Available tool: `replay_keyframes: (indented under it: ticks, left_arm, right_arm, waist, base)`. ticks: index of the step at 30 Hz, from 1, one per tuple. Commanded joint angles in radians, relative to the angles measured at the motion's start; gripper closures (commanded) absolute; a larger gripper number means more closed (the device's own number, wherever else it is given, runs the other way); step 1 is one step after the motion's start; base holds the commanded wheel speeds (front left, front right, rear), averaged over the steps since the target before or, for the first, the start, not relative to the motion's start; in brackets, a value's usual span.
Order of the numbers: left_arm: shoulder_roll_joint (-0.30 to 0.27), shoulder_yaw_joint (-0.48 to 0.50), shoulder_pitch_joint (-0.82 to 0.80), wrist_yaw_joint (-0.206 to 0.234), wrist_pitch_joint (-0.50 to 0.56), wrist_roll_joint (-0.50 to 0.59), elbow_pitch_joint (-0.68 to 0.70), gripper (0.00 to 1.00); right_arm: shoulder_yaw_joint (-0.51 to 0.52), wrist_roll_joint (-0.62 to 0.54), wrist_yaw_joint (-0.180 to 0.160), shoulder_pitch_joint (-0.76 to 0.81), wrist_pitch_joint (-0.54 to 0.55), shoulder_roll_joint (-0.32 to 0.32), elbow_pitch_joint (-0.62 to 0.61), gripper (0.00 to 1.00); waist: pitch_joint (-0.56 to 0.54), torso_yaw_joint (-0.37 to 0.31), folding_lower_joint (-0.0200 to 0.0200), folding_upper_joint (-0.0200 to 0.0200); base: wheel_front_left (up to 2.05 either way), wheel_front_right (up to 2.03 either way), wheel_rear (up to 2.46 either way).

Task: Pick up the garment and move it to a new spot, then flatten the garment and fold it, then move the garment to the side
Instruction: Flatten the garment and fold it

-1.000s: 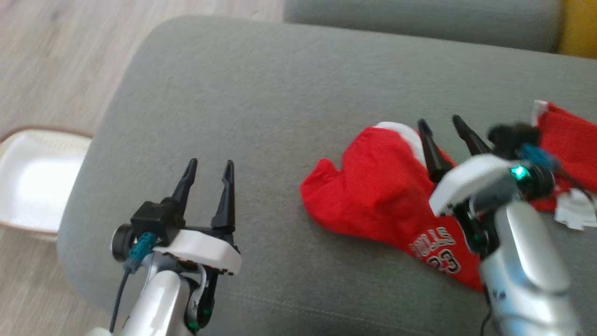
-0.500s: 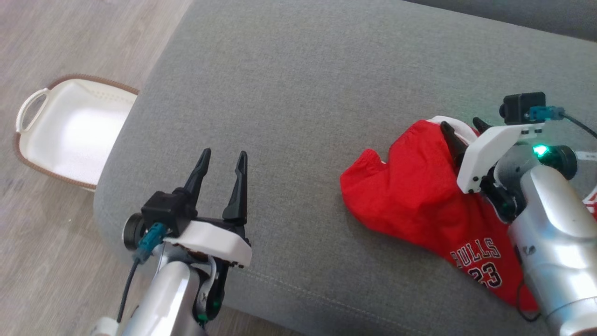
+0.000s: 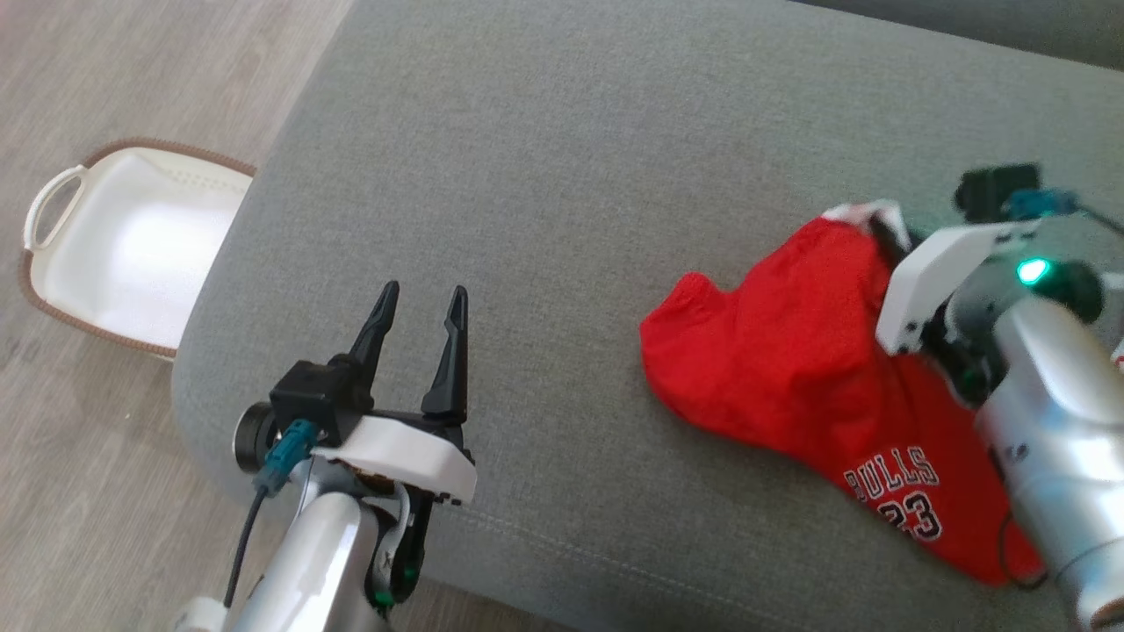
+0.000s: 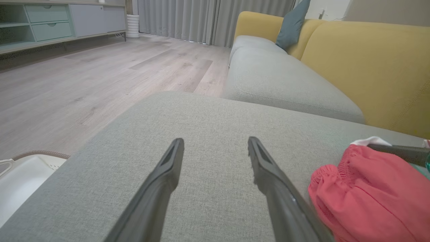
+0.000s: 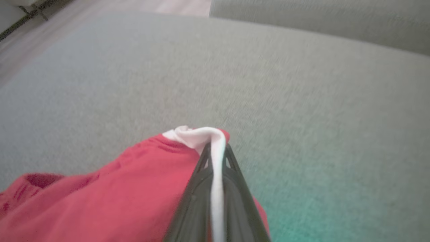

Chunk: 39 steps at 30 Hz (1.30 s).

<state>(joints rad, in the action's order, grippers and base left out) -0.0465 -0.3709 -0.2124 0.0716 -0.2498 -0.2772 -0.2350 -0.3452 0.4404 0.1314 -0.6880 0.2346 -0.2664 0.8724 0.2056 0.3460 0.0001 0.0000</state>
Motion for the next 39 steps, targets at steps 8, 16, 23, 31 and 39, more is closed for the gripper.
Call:
replay_keyframes:
  ticks: [8, 16, 23, 31, 39]
  left_arm:
    - [-0.004, 0.038, -0.034, 0.003, -0.012, 0.004, 0.020, 0.00]
    - [-0.004, 0.042, 0.000, 0.008, -0.012, 0.017, 0.018, 0.00]
    - [-0.004, 0.049, 0.022, 0.013, -0.012, 0.021, 0.026, 0.00]
    - [-0.004, 0.050, 0.024, 0.013, -0.012, 0.022, 0.027, 0.00]
    - [-0.004, 0.046, 0.012, 0.010, -0.012, 0.021, 0.023, 0.00]
  right_arm:
    - [0.041, -0.058, -0.001, -0.182, -0.241, -0.052, 0.021, 1.00]
    - [0.084, -0.160, -0.001, -0.339, -0.412, -0.056, 0.054, 1.00]
    - [-0.032, -0.205, -0.001, -0.359, -0.431, 0.017, 0.013, 1.00]
    - [-0.298, -0.141, -0.001, -0.153, -0.353, 0.137, -0.049, 1.00]
    - [-0.551, -0.017, -0.001, -0.009, -0.316, 0.193, -0.093, 1.00]
  waist:
    - [-0.047, -0.020, -0.0001, 0.0000]
    - [-0.116, -0.030, -0.0001, 0.0000]
    - [-0.138, -0.038, -0.0001, 0.0000]
    - [-0.140, -0.037, -0.0001, 0.0000]
    - [-0.129, -0.034, -0.0001, 0.0000]
  base:
    - [0.00, 0.00, 0.00]
    - [0.00, 0.00, 0.00]
    - [0.00, 0.00, 0.00]
    - [0.00, 0.00, 0.00]
    - [0.00, 0.00, 0.00]
